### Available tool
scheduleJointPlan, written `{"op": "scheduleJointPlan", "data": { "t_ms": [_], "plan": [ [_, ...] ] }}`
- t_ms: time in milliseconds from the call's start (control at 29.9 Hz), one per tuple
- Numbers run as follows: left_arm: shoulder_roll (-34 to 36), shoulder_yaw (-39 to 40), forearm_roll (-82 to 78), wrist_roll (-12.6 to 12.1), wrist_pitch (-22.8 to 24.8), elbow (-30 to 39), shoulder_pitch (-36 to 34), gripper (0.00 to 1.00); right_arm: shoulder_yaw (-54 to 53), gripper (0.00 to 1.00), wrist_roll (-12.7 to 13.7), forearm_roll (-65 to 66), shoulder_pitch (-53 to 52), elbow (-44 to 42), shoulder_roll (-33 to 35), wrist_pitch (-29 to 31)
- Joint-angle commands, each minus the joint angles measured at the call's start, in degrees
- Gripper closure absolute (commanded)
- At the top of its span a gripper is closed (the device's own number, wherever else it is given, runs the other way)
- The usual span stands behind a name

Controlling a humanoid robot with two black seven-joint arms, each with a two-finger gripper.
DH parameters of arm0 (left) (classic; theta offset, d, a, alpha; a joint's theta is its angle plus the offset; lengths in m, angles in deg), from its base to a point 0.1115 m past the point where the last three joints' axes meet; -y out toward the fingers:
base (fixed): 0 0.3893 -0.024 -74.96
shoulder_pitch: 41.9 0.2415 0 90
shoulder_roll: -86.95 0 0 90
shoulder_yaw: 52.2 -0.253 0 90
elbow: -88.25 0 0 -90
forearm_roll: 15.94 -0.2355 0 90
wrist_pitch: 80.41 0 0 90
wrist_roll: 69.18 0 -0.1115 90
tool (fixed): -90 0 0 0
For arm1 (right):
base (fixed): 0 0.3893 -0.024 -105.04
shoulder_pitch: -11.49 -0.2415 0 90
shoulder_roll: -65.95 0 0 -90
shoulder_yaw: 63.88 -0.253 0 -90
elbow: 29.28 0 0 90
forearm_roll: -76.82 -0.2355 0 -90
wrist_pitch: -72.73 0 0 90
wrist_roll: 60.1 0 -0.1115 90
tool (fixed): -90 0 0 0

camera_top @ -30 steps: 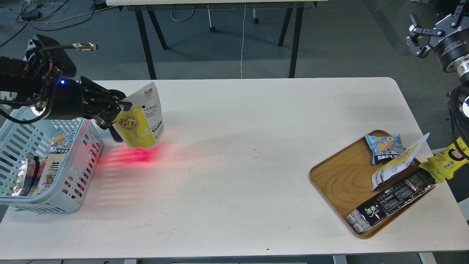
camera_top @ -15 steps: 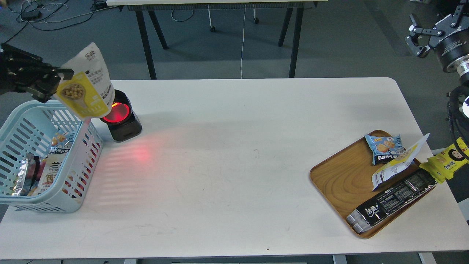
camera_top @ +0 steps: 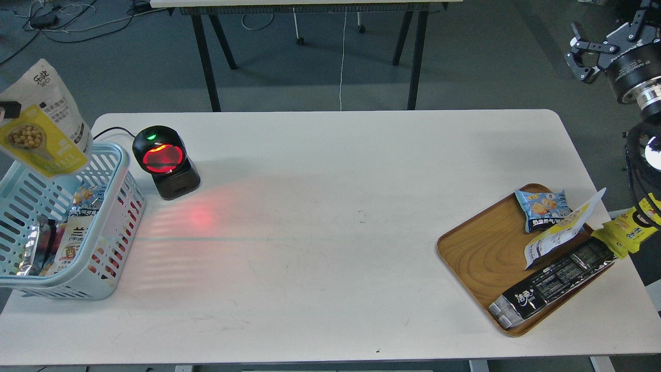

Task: Scan snack and place in basket
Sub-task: 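Move the pouch over the blue basket and drop it inside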

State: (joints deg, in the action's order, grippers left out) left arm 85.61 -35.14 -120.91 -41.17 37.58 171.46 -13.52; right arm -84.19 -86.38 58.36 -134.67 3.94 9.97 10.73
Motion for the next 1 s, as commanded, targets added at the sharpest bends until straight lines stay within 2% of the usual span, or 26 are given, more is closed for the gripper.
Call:
{"op": "scheduleJointPlan", "data": {
  "t_ms": [0,167,434,468,601,735,835,969],
  "plan": [
    [0.6,-1.8,-0.1,0.0,0.0,-0.4,0.0,1.0,0.0,0.01,0.0,0.0,0.0,0.0,0.0,0.0],
    [0.7,-5.5,0.0,0.0,0.0,-0.9,0.0,1.0,0.1,0.01,0.0,0.0,0.0,0.0,0.0,0.0],
    [0.3,-6.9,1.0,0.0,0.0,-0.9,0.1,0.8,0.1,0.01,-0.1,0.0,-0.2,0.0,0.1,0.0],
    [0.2,-6.9,1.8,0.0,0.0,-0.9,0.1,0.74,0.1,0.01,-0.1,0.0,-0.2,0.0,0.1,0.0],
    [-1.6,-6.1,11.3,0.0,0.0,-2.0,-0.1,0.18,0.1,0.01,-0.1,0.0,-0.2,0.0,0.3,0.0],
    [-5.2,-6.0,31.7,0.0,-2.9,-7.7,-0.3,0.0,0.0,0.01,0.0,0.0,-0.3,0.0,0.4,0.0],
    [-8.7,-5.8,45.4,0.0,-3.3,-9.4,-0.6,0.0,-0.1,0.01,-0.2,0.0,-0.4,-0.2,0.4,0.0],
    [-14.4,-2.7,55.3,0.0,-2.6,-11.7,-0.6,0.0,-3.1,0.01,-0.3,0.0,-0.8,-0.3,0.8,0.0]
  ]
}}
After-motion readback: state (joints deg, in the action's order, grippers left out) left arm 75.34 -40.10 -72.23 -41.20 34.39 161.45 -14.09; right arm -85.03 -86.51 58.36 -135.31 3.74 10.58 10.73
